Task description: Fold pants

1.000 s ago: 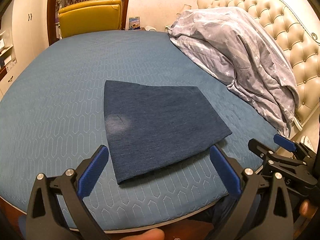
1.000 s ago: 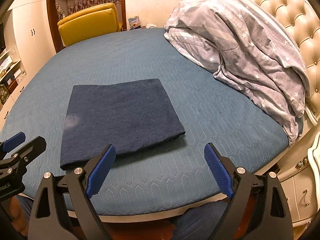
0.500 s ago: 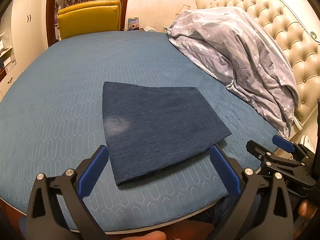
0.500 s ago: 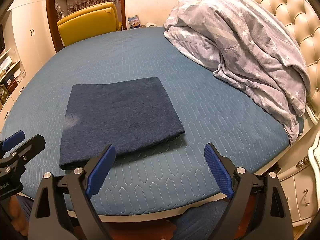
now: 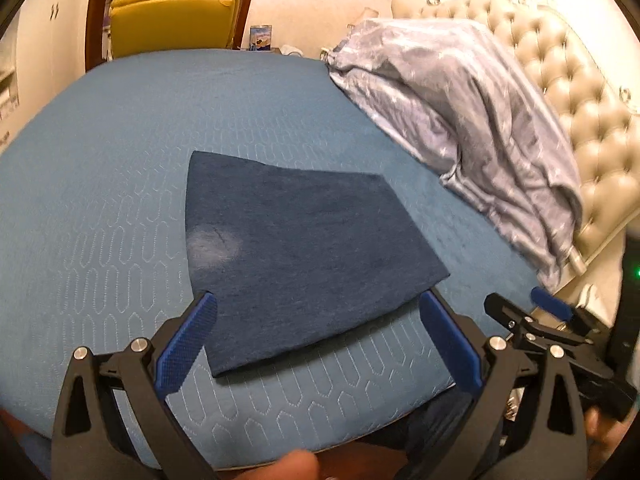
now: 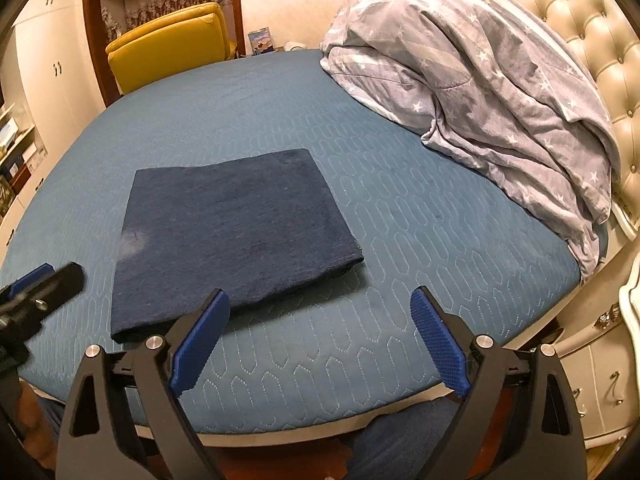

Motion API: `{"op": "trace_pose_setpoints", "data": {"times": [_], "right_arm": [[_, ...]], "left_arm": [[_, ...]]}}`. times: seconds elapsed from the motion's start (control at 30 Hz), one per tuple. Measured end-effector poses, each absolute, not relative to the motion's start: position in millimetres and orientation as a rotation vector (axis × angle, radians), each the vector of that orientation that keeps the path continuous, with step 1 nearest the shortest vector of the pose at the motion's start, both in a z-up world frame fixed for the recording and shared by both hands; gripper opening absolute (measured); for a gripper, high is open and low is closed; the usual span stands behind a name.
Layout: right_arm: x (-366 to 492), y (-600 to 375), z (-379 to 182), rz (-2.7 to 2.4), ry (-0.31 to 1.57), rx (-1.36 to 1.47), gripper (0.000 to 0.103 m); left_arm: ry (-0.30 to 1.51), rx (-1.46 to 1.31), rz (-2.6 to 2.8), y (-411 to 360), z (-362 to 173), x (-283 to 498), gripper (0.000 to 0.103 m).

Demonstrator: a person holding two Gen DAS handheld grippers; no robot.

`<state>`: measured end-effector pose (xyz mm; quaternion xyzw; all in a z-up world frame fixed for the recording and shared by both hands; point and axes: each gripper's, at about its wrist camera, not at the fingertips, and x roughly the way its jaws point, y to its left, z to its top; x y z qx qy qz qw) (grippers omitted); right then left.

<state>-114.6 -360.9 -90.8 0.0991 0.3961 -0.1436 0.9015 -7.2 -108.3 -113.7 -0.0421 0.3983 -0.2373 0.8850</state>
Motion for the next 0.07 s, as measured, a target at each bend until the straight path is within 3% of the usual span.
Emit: {"op": "trace_pose_setpoints", "data": {"times": [0.07], "right_arm": [[-110,-373,-101,-0.313,0.833,0.232,0.089]], "left_arm": [[0.830,-0.080,-0.446,-82,-123,4,0.101]]}}
